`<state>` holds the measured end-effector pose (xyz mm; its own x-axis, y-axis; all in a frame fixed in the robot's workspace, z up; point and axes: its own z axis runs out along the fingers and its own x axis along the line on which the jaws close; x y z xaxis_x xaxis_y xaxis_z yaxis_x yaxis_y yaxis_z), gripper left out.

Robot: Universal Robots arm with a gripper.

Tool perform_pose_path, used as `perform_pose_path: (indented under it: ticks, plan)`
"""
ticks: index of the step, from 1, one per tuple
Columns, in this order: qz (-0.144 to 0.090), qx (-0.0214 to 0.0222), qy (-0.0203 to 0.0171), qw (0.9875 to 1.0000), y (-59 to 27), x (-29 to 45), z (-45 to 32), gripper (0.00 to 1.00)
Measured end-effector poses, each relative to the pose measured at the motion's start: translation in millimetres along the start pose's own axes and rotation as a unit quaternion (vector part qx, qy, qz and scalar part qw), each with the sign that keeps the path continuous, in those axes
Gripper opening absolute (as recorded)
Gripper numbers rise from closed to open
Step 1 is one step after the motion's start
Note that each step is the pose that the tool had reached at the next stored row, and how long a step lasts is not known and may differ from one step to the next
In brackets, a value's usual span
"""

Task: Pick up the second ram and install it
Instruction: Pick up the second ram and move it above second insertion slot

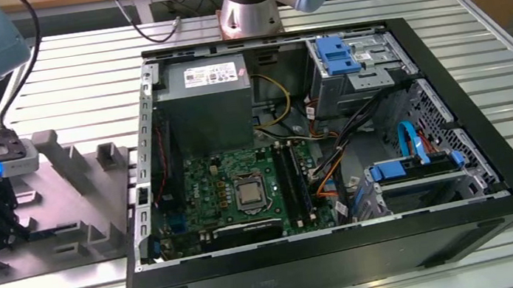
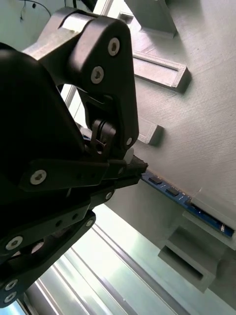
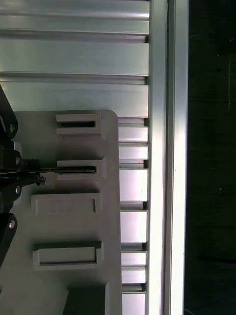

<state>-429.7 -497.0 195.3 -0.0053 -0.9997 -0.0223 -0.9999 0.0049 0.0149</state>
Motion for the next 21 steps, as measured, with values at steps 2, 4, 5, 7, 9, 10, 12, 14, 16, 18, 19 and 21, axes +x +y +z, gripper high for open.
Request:
perform_pose_path:
  ticks: [2,4,5,7,9,10,12,14,16,18,19,21]
  plan:
    - [0.000,0.0000,0.0000,1.0000,0.0,-1.0,0.0,0.14]
    - [0.000,0.0000,0.0000,1.0000,0.1,-1.3,0.1,0.14]
    - [0.000,0.0000,0.0000,1.0000,0.1,-1.3,0.1,0.14]
    - [0.000,0.0000,0.0000,1.0000,0.1,-1.5,0.1,0.14]
    - [0.000,0.0000,0.0000,1.0000,0.1,-1.8,0.1,0.14]
    - [0.000,0.0000,0.0000,1.0000,0.1,-1.9,0.1,0.14]
    - [0.000,0.0000,0.0000,1.0000,0.1,-2.0,0.0,0.14]
    - [0.000,0.0000,0.0000,1.0000,0.1,-2.1,0.1,0.14]
    - [0.000,0.0000,0.0000,1.0000,0.1,-2.2,0.1,0.14]
    - [0.000,0.0000,0.0000,1.0000,0.1,-2.3,0.1,0.14]
    - [0.000,0.0000,0.0000,1.0000,0.1,-2.3,-0.4,0.14]
    - [0.000,0.0000,0.0000,1.0000,0.1,-2.4,-2.5,0.14]
